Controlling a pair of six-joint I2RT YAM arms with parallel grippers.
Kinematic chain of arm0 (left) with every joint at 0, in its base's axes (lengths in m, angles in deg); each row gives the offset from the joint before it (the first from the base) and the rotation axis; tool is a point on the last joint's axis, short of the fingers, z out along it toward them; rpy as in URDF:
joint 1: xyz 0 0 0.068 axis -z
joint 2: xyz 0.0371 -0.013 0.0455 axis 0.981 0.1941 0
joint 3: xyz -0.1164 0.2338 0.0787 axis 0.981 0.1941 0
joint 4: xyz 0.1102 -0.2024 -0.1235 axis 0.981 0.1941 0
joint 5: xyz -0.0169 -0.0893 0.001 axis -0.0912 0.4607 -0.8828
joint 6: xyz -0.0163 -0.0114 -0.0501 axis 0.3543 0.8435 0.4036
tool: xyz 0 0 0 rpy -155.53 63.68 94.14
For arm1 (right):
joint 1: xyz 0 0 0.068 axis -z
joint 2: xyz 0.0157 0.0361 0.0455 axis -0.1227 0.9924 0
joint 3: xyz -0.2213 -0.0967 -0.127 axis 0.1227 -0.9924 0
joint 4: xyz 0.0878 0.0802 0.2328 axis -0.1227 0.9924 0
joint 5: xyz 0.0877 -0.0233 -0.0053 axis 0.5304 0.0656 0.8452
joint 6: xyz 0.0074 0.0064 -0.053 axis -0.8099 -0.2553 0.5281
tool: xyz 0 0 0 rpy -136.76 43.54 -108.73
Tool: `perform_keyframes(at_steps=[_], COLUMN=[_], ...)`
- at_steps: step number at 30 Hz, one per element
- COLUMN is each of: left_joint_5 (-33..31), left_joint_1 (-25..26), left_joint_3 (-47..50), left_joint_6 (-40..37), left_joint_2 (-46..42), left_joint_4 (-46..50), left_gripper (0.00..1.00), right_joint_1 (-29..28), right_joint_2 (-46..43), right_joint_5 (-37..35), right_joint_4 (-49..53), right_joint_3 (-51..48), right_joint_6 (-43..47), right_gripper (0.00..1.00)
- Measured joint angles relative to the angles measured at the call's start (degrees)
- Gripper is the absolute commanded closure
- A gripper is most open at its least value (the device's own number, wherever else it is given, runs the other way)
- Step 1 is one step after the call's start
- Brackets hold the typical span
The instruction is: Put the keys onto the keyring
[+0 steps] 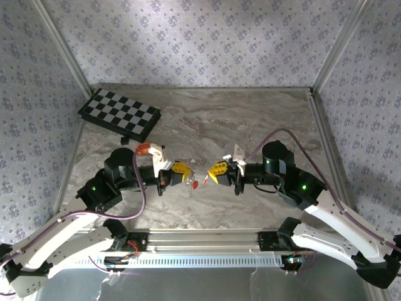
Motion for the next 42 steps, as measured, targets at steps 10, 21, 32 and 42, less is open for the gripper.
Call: perform_keyframes(at_steps=[10, 21, 32, 42], left_joint_5=[0.11, 0.22, 0.42, 0.39], left_joint_1=[1.70, 2.51, 2.64, 2.86], left_joint_3=[0.00, 0.00, 0.00, 0.00], left_joint_6=[-0.15, -0.22, -0.85, -1.07], left_joint_2=[0.63, 0.83, 0.83, 1.03], left_joint_4=[-1.92, -2.36, -2.36, -2.36], left_gripper=[1.00, 1.00, 1.00, 1.00], right_joint_1=[-2.58, -5.35, -5.79, -6.47], right_joint_2=[1.77, 3.82, 5.05, 5.20], right_joint_5=[-3.28, -6.49, -8.28, -8.37], right_joint_4=[3.48, 4.42, 4.70, 4.70], right_joint_3=[2.43, 4.70, 4.81, 4.83], right_joint_6=[1.70, 3.19, 3.21, 3.21], right_gripper=[1.00, 1.00, 1.00, 1.00])
